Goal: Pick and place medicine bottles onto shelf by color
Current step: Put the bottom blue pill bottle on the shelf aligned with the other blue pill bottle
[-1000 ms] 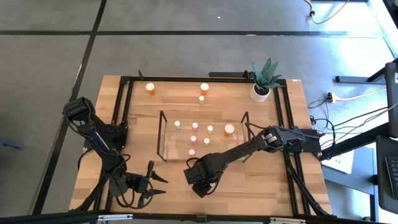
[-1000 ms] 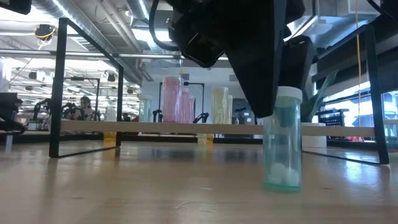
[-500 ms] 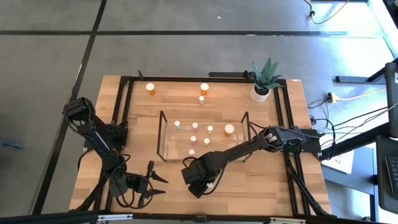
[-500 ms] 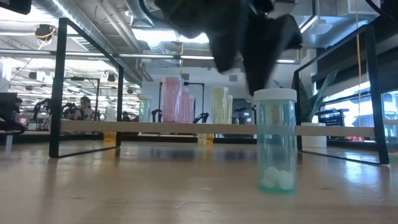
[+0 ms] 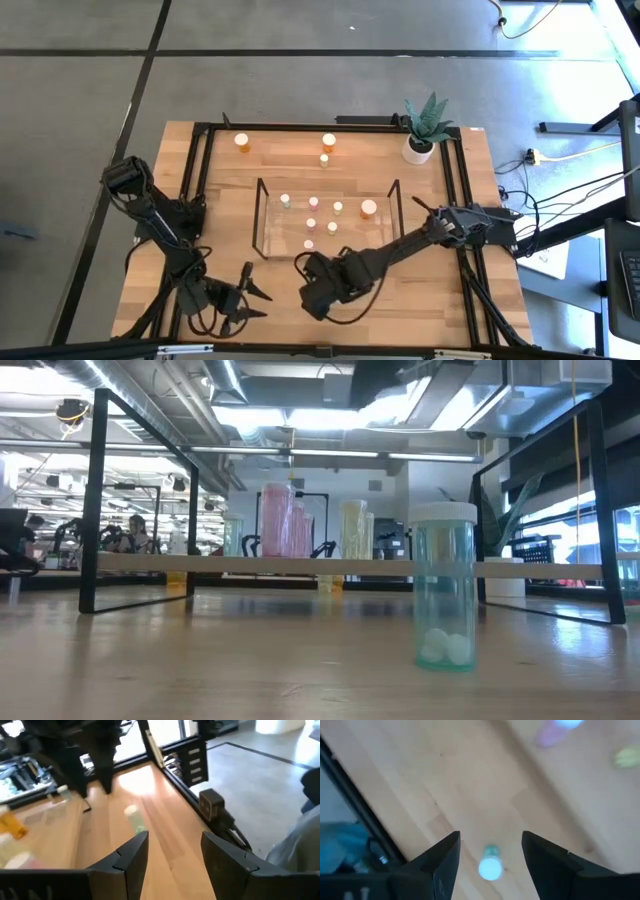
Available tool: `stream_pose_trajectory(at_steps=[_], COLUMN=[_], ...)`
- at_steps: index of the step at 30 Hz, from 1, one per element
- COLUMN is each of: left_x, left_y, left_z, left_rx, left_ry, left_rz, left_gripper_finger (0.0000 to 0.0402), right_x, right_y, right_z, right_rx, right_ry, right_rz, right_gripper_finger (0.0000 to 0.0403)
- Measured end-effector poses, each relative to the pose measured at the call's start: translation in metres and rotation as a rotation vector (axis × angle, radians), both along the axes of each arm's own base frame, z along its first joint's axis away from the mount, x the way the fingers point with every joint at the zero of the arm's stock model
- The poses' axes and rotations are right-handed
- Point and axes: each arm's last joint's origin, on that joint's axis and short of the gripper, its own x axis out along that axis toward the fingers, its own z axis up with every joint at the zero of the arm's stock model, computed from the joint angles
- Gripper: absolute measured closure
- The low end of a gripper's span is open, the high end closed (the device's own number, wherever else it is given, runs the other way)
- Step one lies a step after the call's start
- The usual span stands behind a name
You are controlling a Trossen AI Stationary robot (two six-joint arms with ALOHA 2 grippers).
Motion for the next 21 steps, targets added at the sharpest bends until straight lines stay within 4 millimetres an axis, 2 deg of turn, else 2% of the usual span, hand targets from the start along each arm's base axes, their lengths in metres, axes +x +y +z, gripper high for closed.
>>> stream_pose_trajectory(at_steps=[7,15,21], left_x=[0.033,0.072,0.101], left_y=[-0.004,0.012,0.024], left_z=[0.031,0.067,0.066], left_rx=[0.075,0.092,0.055], left_ry=[0.057,0.209,0.247], left_rz=[-0.045,-0.059,-0.059], left_gripper_finger=[0.0227,0.0227,0.0227], right_x=[-0.026,-0.068,-0.106], right_y=[0.024,0.05,0.066], right_z=[0.025,0.066,0.097], right_rx=[-0.132,-0.245,-0.325], right_ry=[-0.122,-0.315,-0.464], right_rz=[0.007,0.045,0.083], right_gripper_finger=[0.0188,0.0188,0.0188])
